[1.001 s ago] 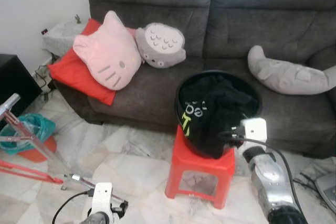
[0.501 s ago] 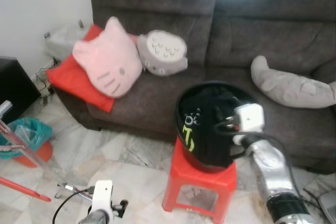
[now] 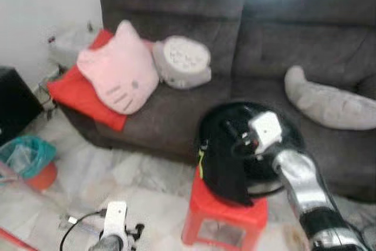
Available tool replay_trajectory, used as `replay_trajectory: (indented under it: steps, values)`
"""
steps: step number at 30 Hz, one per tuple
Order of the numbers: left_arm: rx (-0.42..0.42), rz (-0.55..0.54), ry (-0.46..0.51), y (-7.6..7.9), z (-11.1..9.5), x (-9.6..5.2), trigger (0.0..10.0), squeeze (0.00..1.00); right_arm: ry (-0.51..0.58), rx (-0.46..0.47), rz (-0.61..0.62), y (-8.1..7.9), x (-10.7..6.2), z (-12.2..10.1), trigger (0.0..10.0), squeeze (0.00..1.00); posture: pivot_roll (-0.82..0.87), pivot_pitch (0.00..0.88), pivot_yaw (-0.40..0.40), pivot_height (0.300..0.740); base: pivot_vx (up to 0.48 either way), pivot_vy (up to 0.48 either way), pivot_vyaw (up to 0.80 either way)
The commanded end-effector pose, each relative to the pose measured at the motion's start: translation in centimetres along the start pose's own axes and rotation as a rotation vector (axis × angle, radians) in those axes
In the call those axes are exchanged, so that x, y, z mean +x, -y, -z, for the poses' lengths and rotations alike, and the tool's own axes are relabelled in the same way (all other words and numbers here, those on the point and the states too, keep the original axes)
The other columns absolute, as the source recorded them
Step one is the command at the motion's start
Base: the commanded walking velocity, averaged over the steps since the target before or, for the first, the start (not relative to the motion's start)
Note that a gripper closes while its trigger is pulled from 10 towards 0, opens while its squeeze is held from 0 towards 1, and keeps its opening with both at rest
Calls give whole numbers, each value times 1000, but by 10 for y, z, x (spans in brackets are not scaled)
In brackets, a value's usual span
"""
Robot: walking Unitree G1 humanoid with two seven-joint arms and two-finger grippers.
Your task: Hang hanger
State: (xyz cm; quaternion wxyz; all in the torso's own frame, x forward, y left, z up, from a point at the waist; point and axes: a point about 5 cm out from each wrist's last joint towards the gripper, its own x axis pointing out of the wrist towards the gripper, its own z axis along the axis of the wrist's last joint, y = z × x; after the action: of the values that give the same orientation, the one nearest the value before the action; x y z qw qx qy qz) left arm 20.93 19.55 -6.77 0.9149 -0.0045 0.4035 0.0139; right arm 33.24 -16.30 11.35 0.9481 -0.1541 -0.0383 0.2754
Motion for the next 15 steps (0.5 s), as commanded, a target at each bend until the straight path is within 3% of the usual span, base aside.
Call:
replay_trajectory:
  steps: [1,4,10,12,15]
  values:
    - [-3,10,-1,4,0,0,10000,0,-27,-9,14,8,-4,4,10000,0,-129,10,52,740,262,0,0]
    - [-5,19,-3,5,1,0,10000,0,-45,-29,-26,6,-3,4,10000,0,-129,10,52,740,257,0,0]
    - [-19,43,-7,8,1,1,10000,0,-116,-52,-282,-9,-1,8,10000,0,-128,11,53,740,41,0,0]
    - [-19,45,-9,8,1,1,10000,0,-174,-56,-438,-19,-8,15,10000,0,-130,11,53,740,0,0,0]
    - [-18,45,-18,8,3,1,10000,0,-227,-87,-511,-23,-13,22,10000,0,-130,11,53,740,0,0,0]
